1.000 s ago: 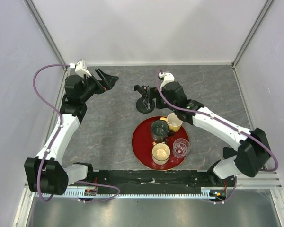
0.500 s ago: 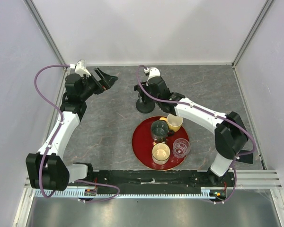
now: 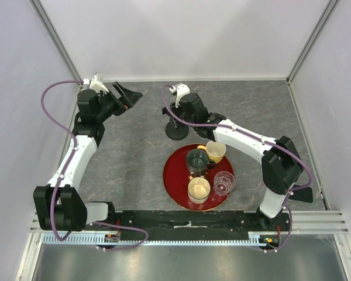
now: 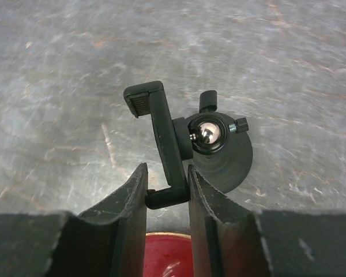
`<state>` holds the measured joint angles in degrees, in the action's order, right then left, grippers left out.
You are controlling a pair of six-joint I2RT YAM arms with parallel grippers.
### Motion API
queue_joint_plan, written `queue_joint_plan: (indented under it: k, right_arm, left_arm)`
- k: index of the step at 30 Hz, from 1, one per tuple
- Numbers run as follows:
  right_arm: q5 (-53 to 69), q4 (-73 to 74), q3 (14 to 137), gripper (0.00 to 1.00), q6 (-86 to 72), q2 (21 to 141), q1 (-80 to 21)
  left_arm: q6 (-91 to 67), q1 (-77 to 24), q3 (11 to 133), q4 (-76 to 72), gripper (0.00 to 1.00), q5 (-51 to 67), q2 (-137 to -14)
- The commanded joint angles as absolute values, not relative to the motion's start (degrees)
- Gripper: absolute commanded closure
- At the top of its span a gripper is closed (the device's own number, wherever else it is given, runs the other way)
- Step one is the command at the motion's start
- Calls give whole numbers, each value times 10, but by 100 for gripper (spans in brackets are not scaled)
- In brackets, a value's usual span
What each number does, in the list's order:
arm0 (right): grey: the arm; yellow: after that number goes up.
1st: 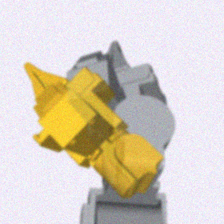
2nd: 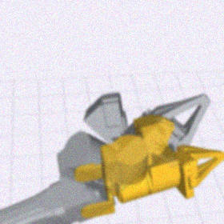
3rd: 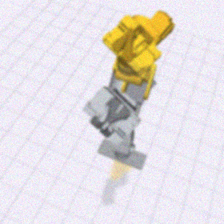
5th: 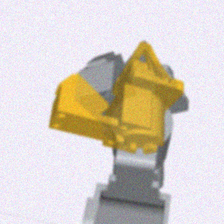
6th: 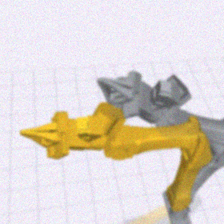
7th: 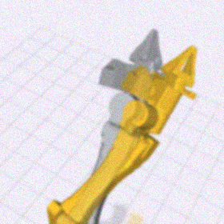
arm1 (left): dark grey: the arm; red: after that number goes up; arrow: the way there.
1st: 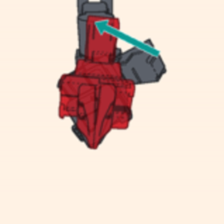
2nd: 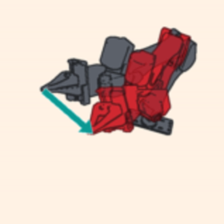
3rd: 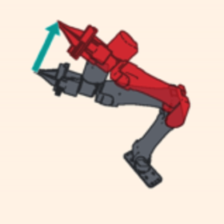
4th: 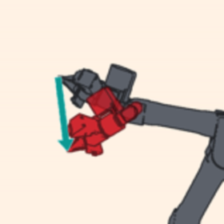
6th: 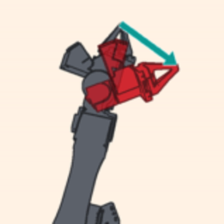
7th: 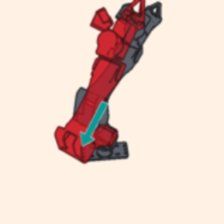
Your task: Place the phone on the phone stand
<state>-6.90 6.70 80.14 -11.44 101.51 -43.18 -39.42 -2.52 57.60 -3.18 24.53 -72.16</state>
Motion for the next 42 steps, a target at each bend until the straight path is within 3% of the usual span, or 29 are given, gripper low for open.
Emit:
queue_joint_plan:
  k: [1,8,14,16,17,18,21,23,24,27,38,42]
  right_arm:
    - [154,35,789,100,-45,982,-439]
    - [332,105,800,100,41,976,-439]
    - [316,105,787,100,60,967,-456]
    - [293,105,785,96,57,964,-460]
    - [286,105,783,90,56,962,-464]
    - [265,109,780,70,56,961,-466]
    - [220,110,766,39,55,946,-478]
    - [186,102,760,27,42,932,-482]
    - [173,97,759,16,36,926,-485]
    - [122,94,758,2,7,911,-487]
    - [-81,105,700,2,-84,815,-484]
    - [-236,142,686,2,-212,794,-464]
  left_arm:
    - [-458,-3,599,-61,6,317,-752]
    - [-484,30,625,-63,12,403,-809]
    - [-474,29,625,-73,13,417,-814]
    - [-465,28,622,-70,13,407,-811]
    - [-465,29,622,-69,13,407,-813]
    - [-473,30,627,-69,13,414,-816]
    - [-495,34,627,-86,13,441,-824]
    - [-489,32,621,-89,13,436,-819]
    - [-486,33,618,-89,13,428,-818]
    - [-483,33,623,-80,13,428,-823]
    - [-472,28,625,-70,14,417,-818]
    - [-476,28,628,-64,14,422,-823]
